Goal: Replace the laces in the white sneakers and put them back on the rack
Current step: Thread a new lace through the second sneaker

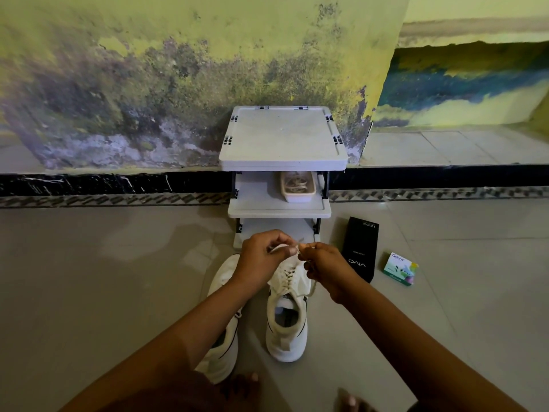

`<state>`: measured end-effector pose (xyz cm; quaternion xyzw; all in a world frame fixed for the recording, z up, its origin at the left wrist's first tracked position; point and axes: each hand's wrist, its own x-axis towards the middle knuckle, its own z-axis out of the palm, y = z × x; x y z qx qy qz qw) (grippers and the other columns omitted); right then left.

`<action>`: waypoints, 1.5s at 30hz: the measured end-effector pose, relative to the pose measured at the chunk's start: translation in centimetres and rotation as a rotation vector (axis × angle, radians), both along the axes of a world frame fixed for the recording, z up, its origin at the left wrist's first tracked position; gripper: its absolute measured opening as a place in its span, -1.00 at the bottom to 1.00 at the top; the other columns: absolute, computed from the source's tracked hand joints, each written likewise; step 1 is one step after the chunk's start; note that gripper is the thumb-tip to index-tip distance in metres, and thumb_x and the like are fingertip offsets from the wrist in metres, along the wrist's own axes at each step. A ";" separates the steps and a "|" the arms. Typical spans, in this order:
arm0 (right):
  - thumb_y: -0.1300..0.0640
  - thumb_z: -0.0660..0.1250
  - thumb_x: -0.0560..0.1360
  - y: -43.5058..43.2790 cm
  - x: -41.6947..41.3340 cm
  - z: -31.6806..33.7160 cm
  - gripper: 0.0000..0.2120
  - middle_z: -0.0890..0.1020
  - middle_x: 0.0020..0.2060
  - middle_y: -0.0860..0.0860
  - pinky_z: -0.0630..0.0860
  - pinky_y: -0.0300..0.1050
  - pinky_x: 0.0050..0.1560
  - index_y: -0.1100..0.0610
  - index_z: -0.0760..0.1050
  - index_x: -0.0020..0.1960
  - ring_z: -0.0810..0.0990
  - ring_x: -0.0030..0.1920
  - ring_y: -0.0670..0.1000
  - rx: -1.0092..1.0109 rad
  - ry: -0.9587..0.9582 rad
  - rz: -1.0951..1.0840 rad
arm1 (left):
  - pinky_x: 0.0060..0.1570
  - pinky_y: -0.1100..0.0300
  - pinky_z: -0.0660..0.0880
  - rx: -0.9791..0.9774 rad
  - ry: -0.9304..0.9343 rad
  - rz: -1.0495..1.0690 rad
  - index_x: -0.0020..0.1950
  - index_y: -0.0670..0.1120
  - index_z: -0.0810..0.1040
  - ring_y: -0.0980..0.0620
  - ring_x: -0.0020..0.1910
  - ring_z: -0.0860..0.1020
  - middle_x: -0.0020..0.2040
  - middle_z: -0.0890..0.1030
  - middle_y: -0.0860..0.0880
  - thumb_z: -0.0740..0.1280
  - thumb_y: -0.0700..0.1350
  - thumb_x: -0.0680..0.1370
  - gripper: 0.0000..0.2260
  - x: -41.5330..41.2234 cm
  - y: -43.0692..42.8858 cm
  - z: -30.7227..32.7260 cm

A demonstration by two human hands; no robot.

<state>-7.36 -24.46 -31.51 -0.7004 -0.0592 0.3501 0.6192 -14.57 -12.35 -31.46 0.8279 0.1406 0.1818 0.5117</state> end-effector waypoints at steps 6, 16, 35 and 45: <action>0.20 0.17 0.59 -0.1 0.3 0.8 -0.84 0.57 -0.17 0.04 0.45 -0.17 -0.06 0.13 0.43 -0.16 0.53 -0.08 0.00 0.232 -0.004 -0.049 | -0.22 0.23 0.52 -0.589 -0.030 0.220 -0.13 -0.09 0.50 0.07 -0.19 0.58 -0.16 0.60 -0.03 0.26 -0.20 0.58 -0.89 0.2 0.3 1.2; 0.11 0.06 0.63 -0.2 0.9 0.8 -0.72 0.35 -0.46 0.00 0.47 -0.16 -0.25 0.13 0.30 -0.24 0.39 -0.44 -0.05 0.501 0.244 -0.225 | -0.33 0.19 0.51 -0.854 -0.156 0.147 -0.18 -0.10 0.34 0.16 -0.52 0.30 -0.47 0.30 0.04 0.08 -0.17 0.66 -0.78 0.8 1.9 1.2; -0.09 0.16 0.59 -6.9 3.8 -9.2 -0.66 0.53 0.05 0.02 0.44 -0.14 0.05 0.09 0.55 0.16 0.48 0.06 0.01 -1.161 -1.028 0.509 | 0.04 0.16 0.47 1.032 0.806 -0.124 0.18 -0.11 0.53 -0.06 0.08 0.52 0.15 0.52 -0.09 0.20 -0.07 0.58 -0.76 -3.6 8.1 -9.2; 0.00 0.25 0.56 -1.6 0.5 -9.3 -0.58 0.47 0.31 0.03 0.44 -0.09 0.20 0.05 0.34 0.40 0.47 0.25 0.06 -0.763 -0.806 0.487 | 0.17 0.14 0.42 0.517 0.589 -0.181 0.29 -0.03 0.50 -0.07 0.17 0.53 0.21 0.58 -0.07 0.37 0.05 0.50 -0.61 -1.2 3.1 -9.6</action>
